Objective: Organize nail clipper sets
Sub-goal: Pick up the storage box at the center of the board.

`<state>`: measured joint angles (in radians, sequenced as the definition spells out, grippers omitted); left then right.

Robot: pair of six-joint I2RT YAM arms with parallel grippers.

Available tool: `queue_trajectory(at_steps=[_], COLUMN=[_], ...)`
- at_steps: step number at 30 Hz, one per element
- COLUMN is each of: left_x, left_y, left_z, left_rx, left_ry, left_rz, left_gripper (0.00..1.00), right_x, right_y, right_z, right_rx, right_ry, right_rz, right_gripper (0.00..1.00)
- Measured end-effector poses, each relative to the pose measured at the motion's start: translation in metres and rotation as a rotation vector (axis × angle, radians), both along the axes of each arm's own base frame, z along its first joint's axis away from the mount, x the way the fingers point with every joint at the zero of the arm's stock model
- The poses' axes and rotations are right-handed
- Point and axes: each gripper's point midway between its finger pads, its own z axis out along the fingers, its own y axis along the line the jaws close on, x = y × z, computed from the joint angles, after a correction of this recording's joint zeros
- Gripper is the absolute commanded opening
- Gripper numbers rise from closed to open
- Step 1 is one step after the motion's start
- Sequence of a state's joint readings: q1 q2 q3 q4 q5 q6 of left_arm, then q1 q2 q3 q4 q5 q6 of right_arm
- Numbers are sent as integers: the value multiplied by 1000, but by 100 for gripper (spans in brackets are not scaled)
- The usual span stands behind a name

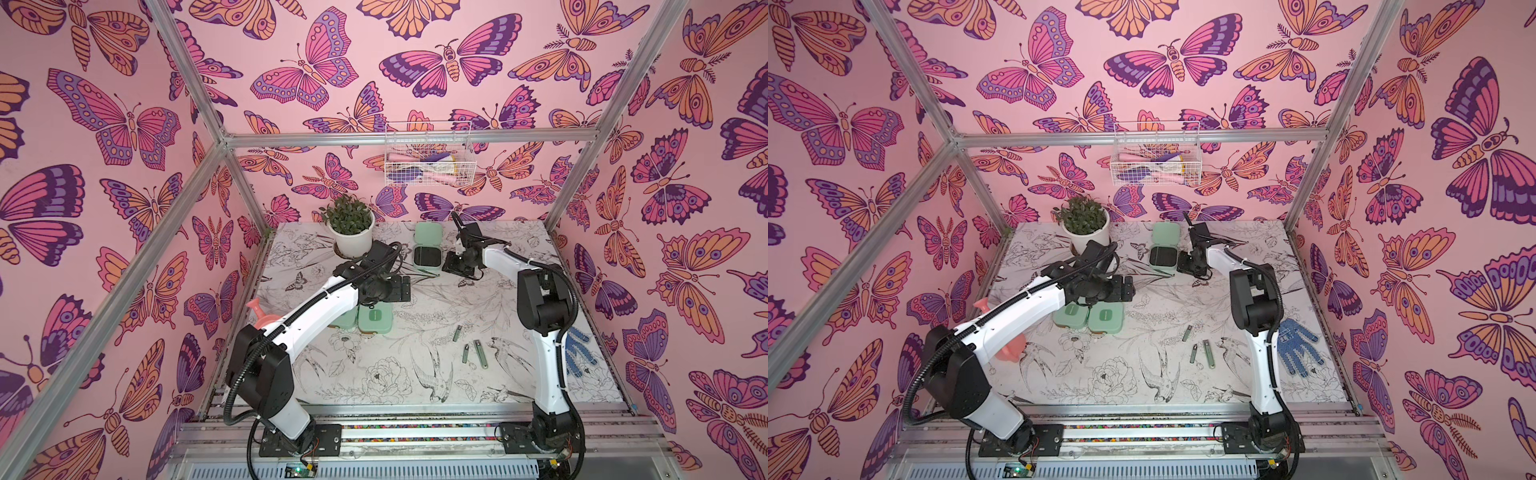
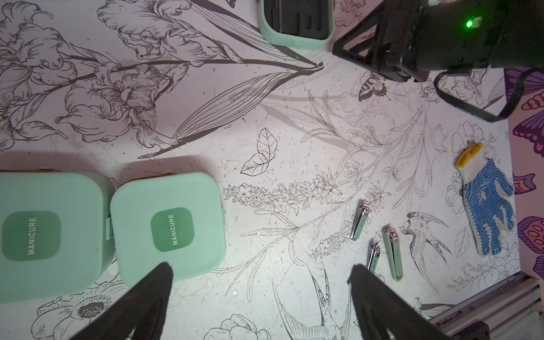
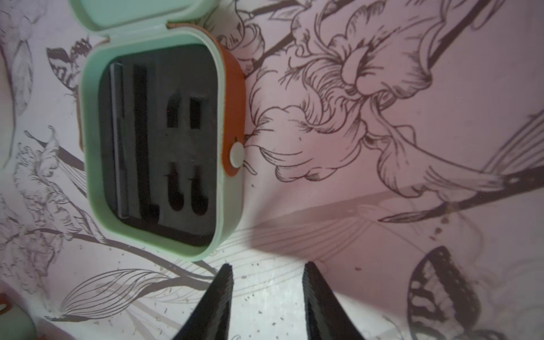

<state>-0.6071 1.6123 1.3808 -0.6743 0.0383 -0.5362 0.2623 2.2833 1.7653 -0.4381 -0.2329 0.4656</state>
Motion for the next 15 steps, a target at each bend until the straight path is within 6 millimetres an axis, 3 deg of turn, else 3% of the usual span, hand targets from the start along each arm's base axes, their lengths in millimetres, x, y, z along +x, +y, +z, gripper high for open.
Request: queue_trajectory(at_steps=[7, 15], left_x=[1, 2], left_y=[-4, -5], left_z=[-3, -4], left_rx=[-12, -14], left_ry=[8, 6], left_rz=[-10, -11], left_gripper=[95, 95], right_x=[24, 33], right_y=[12, 13], right_z=[13, 0], right_rx=[109, 135], right_ry=[-84, -79], right_rz=[-70, -118], right_gripper=[41, 31])
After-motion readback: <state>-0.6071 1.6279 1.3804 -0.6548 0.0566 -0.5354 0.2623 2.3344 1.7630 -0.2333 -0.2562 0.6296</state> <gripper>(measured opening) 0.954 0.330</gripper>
